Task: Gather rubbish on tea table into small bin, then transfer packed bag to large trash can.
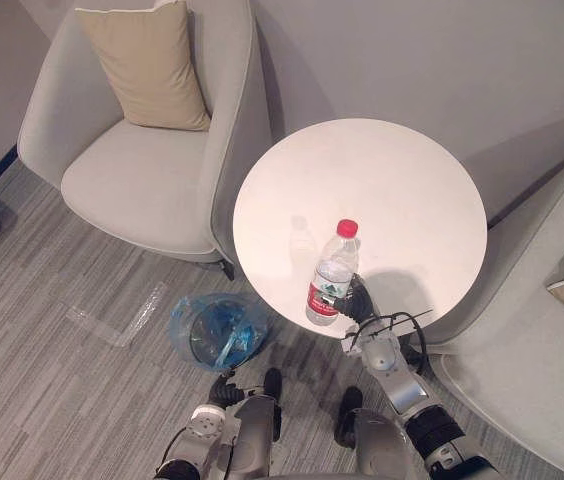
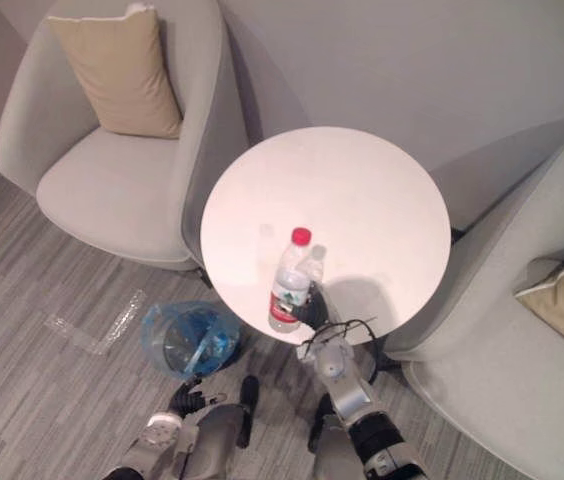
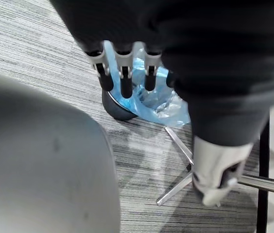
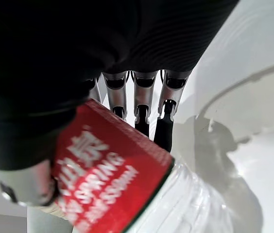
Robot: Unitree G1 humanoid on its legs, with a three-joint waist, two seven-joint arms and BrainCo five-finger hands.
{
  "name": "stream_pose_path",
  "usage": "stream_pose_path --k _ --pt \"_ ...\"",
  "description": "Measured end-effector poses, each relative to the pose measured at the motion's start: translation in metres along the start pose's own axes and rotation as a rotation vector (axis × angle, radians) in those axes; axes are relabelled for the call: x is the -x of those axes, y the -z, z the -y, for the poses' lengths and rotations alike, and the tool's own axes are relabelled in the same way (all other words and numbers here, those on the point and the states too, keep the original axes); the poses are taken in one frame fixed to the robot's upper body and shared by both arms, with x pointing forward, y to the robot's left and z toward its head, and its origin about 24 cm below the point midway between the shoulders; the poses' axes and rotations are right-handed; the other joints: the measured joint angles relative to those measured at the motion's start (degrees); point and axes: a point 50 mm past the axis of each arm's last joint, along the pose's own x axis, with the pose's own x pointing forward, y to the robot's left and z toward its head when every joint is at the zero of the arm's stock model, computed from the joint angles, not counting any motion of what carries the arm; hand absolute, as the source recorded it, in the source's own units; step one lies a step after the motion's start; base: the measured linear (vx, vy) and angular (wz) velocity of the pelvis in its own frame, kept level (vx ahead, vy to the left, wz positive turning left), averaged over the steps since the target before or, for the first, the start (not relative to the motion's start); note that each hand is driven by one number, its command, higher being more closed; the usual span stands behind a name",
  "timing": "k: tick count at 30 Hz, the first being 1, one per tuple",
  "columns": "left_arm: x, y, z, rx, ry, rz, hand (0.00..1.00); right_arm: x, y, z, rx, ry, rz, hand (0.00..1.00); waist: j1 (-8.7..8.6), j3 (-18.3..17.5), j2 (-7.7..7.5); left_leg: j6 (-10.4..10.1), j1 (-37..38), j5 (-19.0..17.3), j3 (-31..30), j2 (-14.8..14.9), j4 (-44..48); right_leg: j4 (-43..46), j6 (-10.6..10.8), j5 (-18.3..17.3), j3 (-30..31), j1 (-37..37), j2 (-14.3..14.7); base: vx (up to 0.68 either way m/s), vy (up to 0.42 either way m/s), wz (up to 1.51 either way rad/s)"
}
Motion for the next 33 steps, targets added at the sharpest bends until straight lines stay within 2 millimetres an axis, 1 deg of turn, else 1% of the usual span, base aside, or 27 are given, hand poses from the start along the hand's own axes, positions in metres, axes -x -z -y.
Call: stream_pose_path --k 3,5,6,7,9,10,12,14,15,16,18,19,20,21,22,23,25,26,27,28,29,30,31,33 --pt "0.0 0.002 0.0 -0.004 0.0 -0.009 0.0 0.013 -0.003 0.002 -0.029 0.002 0.02 1.0 -0.11 0.1 -0.4 0.0 1.8 0.0 1.2 0.3 -1.1 -0.8 0.1 0.3 1.1 1.0 0.2 0.04 -0.003 -0.21" --pt "0.001 0.005 0.0 -0.007 0.001 -0.023 0.0 0.022 -0.007 0.008 -0.047 0.017 0.049 1.0 -0.45 -0.2 -0.98 0.0 3.6 0.0 2.6 0.6 -2.6 -2.0 0.2 0.8 2.0 2.0 0.5 0.04 0.007 -0.26" --pt "0.001 0.006 -0.001 -0.01 0.001 -0.027 0.0 0.023 -0.008 0.009 -0.049 0.019 0.052 1.0 -0.54 -0.4 -1.25 0.1 3.8 0.1 2.8 0.6 -2.8 -2.2 0.3 0.9 2.3 2.0 0.5 0.05 0.008 -0.21" --pt "0.001 0.008 -0.001 -0.022 0.003 -0.036 0.0 0.027 -0.009 0.013 -0.057 0.033 0.059 1.0 -0.9 -1.0 -1.8 0.1 3.8 0.1 3.1 0.7 -3.0 -2.9 0.4 1.2 2.7 2.0 0.7 0.05 0.007 -0.16" --pt "0.001 0.01 -0.002 -0.031 0.005 -0.047 0.0 0.032 -0.008 0.018 -0.065 0.05 0.062 1.0 -1.09 -1.7 -2.97 0.2 4.5 0.1 4.1 0.9 -3.9 -4.3 0.6 2.0 3.7 2.2 1.1 0.04 0.012 -0.23" --pt "0.001 0.01 -0.002 -0.033 0.005 -0.05 0.0 0.033 -0.008 0.018 -0.065 0.051 0.059 1.0 -1.13 -1.8 -3.14 0.2 4.8 0.2 4.4 0.9 -4.0 -4.7 0.6 2.2 3.9 2.6 1.2 0.05 0.038 -0.29" --pt "0.003 0.014 -0.003 -0.053 0.008 -0.063 0.0 0.039 -0.005 0.021 -0.069 0.055 0.05 1.0 -1.36 -2.8 -4.08 0.3 6.9 0.1 6.1 0.9 -5.1 -6.4 1.1 3.0 5.5 4.0 1.3 0.05 0.049 -0.34" --pt "0.004 0.019 -0.004 -0.058 0.011 -0.081 0.0 0.043 -0.004 0.021 -0.07 0.051 0.047 1.0 -1.63 -3.9 -4.59 0.4 7.8 0.0 7.6 0.9 -5.9 -6.9 1.4 3.5 6.9 4.0 1.3 0.03 0.06 -0.4" --pt "0.004 0.019 -0.005 -0.062 0.016 -0.083 0.0 0.045 -0.005 0.021 -0.068 0.048 0.05 1.0 -1.81 -4.0 -4.77 0.9 8.2 -0.3 8.3 0.8 -5.6 -6.7 1.4 3.5 7.8 4.0 1.2 0.02 0.074 -0.39" --pt "0.004 0.02 -0.004 -0.066 0.02 -0.084 0.0 0.046 -0.005 0.021 -0.067 0.046 0.05 1.0 -1.88 -4.0 -4.8 1.0 8.4 -0.4 8.7 0.8 -5.5 -6.3 1.4 3.5 8.2 3.9 1.1 -0.02 0.056 -0.29" --pt "0.004 0.02 -0.004 -0.071 0.029 -0.088 0.0 0.048 -0.003 0.02 -0.068 0.04 0.041 1.0 -2.55 -4.0 -4.8 1.5 8.5 -1.2 8.9 0.5 -3.9 -4.6 2.0 3.1 8.7 3.8 0.7 -0.05 0.044 -0.06" --pt "0.004 0.021 -0.003 -0.083 0.036 -0.09 0.0 0.048 -0.002 0.02 -0.067 0.042 0.039 1.0 -3.18 -4.0 -4.8 1.8 7.5 -2.1 8.4 0.3 -2.0 -2.7 2.6 2.3 8.7 3.6 0.4 -0.1 0.037 0.3" --pt "0.004 0.02 -0.002 -0.089 0.041 -0.09 0.0 0.048 -0.001 0.023 -0.065 0.055 0.034 1.0 -3.45 -4.1 -4.91 2.2 6.7 -2.9 7.2 -0.1 -0.4 -0.7 2.9 0.7 8.6 3.6 0.0 -0.13 0.022 0.51" --pt "0.004 0.02 -0.002 -0.092 0.043 -0.095 0.0 0.048 -0.001 0.025 -0.064 0.065 0.033 1.0 -3.48 -4.1 -5.02 2.4 6.2 -3.1 6.3 -0.4 0.3 2.3 2.9 -1.0 9.5 2.9 -0.4 -0.09 0.005 0.72" --pt "0.004 0.021 -0.002 -0.093 0.043 -0.095 0.0 0.048 0.0 0.026 -0.062 0.071 0.032 1.0 -3.52 -4.6 -5.43 2.5 5.4 -2.9 5.0 -1.0 0.6 7.4 3.1 -3.2 11.2 1.7 -0.9 -0.06 -0.04 0.96" --pt "0.004 0.02 -0.002 -0.092 0.04 -0.094 0.0 0.048 -0.002 0.027 -0.056 0.074 0.037 1.0 -3.63 -5.0 -5.85 2.0 3.9 -2.4 2.7 -1.8 1.5 11.7 3.7 -5.4 12.8 1.4 -1.0 -0.04 -0.057 0.93" --pt "0.003 0.019 -0.006 -0.094 0.032 -0.089 0.0 0.048 -0.006 0.028 -0.04 0.079 0.059 1.0 -3.07 -5.6 -6.55 1.3 2.0 -1.8 0.8 -2.5 2.4 11.5 4.0 -7.1 14.2 1.6 -0.7 -0.06 -0.12 0.75" --pt "0.003 0.017 -0.006 -0.08 0.025 -0.083 0.0 0.044 -0.012 0.031 -0.029 0.085 0.09 1.0 -2.5 -6.5 -5.98 0.2 -0.1 0.1 -1.0 -2.4 1.9 6.2 2.4 -8.1 14.0 2.2 0.3 -0.07 -0.168 0.59" --pt "0.003 0.017 -0.003 -0.073 0.03 -0.084 0.0 0.042 -0.014 0.032 -0.026 0.087 0.096 1.0 -2.14 -6.6 -4.94 0.0 -0.7 0.9 -1.6 -1.7 1.4 5.0 1.9 -7.2 13.0 2.3 1.0 -0.12 -0.217 0.62" --pt "0.004 0.018 0.002 -0.054 0.039 -0.086 0.0 0.042 -0.013 0.034 -0.014 0.091 0.097 1.0 -1.96 -6.5 -3.63 -0.3 -0.5 2.7 -2.9 -0.7 -0.7 2.3 1.3 -5.6 11.4 3.4 2.1 -0.12 -0.17 0.48" --pt "0.005 0.02 0.005 -0.041 0.042 -0.094 0.0 0.042 -0.012 0.034 -0.007 0.086 0.094 1.0 -1.78 -6.7 -2.82 -1.0 -0.3 4.4 -4.2 0.0 -2.6 0.4 0.8 -4.5 10.2 4.3 3.2 -0.11 -0.135 0.5" --pt "0.006 0.021 0.005 -0.04 0.043 -0.096 0.0 0.042 -0.012 0.034 -0.003 0.085 0.095 1.0 -1.6 -6.7 -2.38 -1.4 -0.3 5.2 -4.9 0.4 -3.5 -0.4 0.4 -4.0 9.6 4.5 3.7 -0.1 -0.144 0.5" --pt "0.006 0.021 0.006 -0.036 0.045 -0.097 0.0 0.042 -0.012 0.035 -0.001 0.088 0.095 1.0 -1.28 -6.6 -1.63 -1.9 -0.2 7.4 -5.7 1.2 -5.7 -1.7 -0.3 -2.9 8.4 4.9 4.8 -0.12 -0.142 0.4" --pt "0.006 0.02 0.009 -0.032 0.05 -0.091 0.0 0.041 -0.009 0.036 0.002 0.09 0.082 1.0 -1.1 -6.1 -0.82 -2.0 -0.3 11.3 -4.8 1.9 -8.0 -2.0 -1.1 -2.2 6.5 4.8 5.7 -0.17 -0.145 0.56"
